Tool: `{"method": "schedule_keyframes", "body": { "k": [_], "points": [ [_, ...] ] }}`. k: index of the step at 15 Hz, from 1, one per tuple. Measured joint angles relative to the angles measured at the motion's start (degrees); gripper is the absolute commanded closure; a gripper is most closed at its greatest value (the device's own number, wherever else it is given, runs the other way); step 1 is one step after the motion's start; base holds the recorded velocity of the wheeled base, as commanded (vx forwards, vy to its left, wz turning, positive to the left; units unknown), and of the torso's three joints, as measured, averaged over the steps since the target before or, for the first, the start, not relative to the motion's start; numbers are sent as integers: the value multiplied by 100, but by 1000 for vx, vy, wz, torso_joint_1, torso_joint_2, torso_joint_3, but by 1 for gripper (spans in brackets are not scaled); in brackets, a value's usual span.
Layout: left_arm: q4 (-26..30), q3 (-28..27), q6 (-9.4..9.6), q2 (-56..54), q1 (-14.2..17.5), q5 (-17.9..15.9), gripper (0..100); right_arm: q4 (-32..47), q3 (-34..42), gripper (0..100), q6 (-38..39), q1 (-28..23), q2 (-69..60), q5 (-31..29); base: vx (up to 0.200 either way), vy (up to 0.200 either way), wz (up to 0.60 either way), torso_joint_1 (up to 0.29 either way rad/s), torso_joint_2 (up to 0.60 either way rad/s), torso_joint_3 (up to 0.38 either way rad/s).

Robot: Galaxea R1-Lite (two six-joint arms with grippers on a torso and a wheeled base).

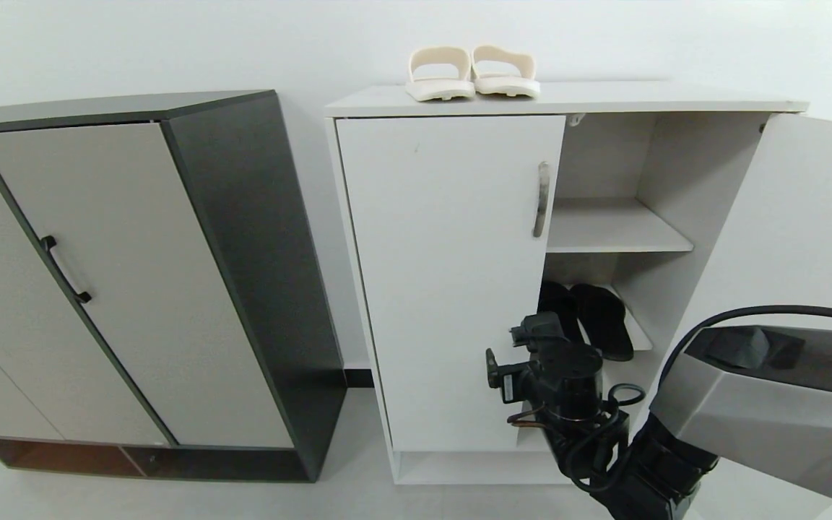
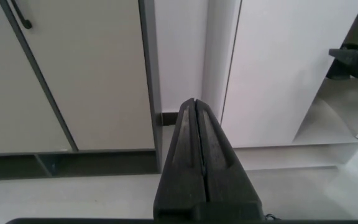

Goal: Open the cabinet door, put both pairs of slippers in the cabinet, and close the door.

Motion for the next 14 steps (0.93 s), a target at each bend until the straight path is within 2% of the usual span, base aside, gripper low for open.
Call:
{"method": "schedule_keyframes", "body": {
  "k": [10,14],
  "points": [
    [0,0,-2,0,-2,1,100,-140,2,0,-62,0,55,76,0,0,0,0,0,0],
    [10,2,-2,0,-5,-2,100,-252,13,0,-67,22,28,176,0,0,0,22,-210,-304]
  ]
}}
